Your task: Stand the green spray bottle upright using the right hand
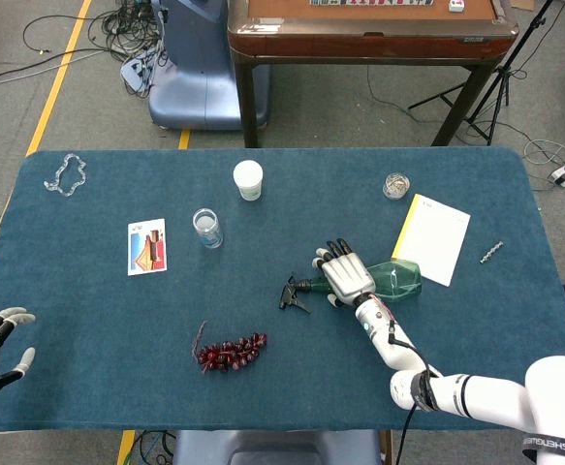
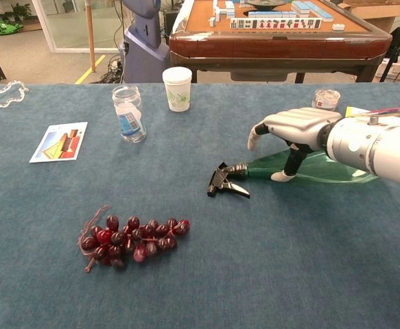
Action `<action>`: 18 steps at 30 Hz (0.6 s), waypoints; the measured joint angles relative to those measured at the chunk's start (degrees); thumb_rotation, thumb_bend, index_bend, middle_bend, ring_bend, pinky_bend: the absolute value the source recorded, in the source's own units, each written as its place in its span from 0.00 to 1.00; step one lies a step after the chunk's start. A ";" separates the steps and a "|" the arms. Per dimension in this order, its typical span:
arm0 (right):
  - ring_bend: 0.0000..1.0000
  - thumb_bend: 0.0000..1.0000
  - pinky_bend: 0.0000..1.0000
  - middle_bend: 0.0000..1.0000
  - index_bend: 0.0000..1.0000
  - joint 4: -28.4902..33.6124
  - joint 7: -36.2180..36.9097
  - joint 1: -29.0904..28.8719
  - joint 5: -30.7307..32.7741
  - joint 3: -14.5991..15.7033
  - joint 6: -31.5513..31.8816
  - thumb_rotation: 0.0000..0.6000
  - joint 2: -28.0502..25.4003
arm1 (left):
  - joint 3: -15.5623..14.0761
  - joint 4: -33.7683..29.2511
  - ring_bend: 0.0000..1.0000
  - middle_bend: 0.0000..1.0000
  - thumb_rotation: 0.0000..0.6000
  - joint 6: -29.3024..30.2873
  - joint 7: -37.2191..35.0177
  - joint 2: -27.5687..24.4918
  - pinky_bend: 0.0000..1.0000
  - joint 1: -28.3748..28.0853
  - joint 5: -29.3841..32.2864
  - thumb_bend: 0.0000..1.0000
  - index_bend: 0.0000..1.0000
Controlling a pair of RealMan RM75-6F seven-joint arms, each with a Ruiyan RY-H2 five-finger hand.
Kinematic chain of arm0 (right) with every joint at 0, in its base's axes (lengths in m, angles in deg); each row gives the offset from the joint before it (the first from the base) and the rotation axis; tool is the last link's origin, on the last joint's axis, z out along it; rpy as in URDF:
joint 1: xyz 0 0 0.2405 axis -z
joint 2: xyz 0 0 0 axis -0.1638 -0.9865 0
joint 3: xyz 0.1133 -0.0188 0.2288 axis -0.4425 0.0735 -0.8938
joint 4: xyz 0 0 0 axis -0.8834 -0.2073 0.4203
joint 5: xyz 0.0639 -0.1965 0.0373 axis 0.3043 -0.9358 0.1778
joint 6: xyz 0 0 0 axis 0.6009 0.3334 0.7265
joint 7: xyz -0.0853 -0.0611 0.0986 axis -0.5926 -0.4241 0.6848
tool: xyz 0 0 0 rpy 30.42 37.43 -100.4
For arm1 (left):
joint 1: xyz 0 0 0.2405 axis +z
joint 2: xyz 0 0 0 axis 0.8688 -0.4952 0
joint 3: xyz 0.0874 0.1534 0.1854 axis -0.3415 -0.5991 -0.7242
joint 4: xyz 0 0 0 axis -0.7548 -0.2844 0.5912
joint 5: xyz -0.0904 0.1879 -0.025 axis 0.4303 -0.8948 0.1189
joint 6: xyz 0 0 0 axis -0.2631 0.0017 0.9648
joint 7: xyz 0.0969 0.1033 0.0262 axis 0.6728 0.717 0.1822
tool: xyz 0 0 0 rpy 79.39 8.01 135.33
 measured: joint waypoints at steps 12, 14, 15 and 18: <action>0.05 0.35 0.01 0.25 0.40 -0.88 -1.24 -1.38 2.93 1.47 0.69 1.00 0.73 | 0.04 0.78 0.24 0.26 1.00 -0.08 -0.75 0.27 0.12 0.09 0.10 0.36 0.33; 0.09 0.37 0.02 0.29 0.45 -0.84 -0.52 -1.32 2.64 1.33 0.90 1.00 0.74 | 0.05 0.84 0.24 0.26 1.00 -0.03 -0.78 0.27 0.12 0.15 0.13 0.36 0.33; 0.11 0.38 0.04 0.30 0.47 -0.79 0.22 -1.20 2.20 1.21 1.07 1.00 0.74 | 0.04 0.86 0.24 0.26 1.00 -0.02 -0.79 0.26 0.12 0.18 0.16 0.36 0.33; 0.15 0.39 0.08 0.34 0.53 -0.47 2.92 -0.69 0.45 0.78 1.62 1.00 0.57 | 0.02 0.82 0.24 0.26 1.00 0.07 -0.73 0.19 0.12 0.28 0.21 0.36 0.33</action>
